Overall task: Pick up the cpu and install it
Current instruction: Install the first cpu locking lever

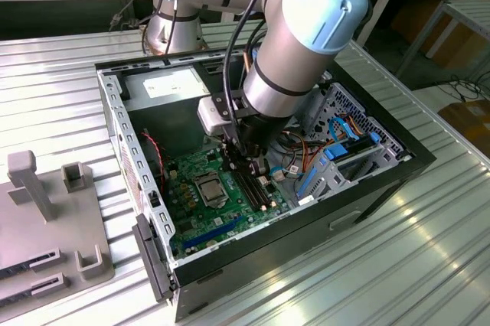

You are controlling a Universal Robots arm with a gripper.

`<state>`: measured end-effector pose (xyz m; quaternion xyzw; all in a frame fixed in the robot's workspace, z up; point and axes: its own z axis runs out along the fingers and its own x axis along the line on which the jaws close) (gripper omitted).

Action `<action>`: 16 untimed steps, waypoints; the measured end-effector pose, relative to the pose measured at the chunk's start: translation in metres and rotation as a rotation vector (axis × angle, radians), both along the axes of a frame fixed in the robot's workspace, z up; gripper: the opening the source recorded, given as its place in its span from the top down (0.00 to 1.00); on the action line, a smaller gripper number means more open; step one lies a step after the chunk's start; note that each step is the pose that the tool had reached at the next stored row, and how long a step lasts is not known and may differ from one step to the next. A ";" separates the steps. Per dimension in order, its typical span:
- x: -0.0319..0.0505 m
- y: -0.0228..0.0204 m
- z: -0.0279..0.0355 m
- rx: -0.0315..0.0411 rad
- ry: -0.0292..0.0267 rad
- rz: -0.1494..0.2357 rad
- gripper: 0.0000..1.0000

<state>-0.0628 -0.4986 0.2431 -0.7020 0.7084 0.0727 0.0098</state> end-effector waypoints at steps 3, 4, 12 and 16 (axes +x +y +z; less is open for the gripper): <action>0.0000 -0.0001 0.0000 -0.0001 0.0001 0.000 0.89; 0.0000 -0.0001 0.0000 -0.0001 0.0000 0.000 0.89; 0.0007 0.0005 -0.0003 0.0000 0.0000 0.001 0.89; -0.0001 0.0002 -0.0022 0.0001 -0.0008 0.000 0.89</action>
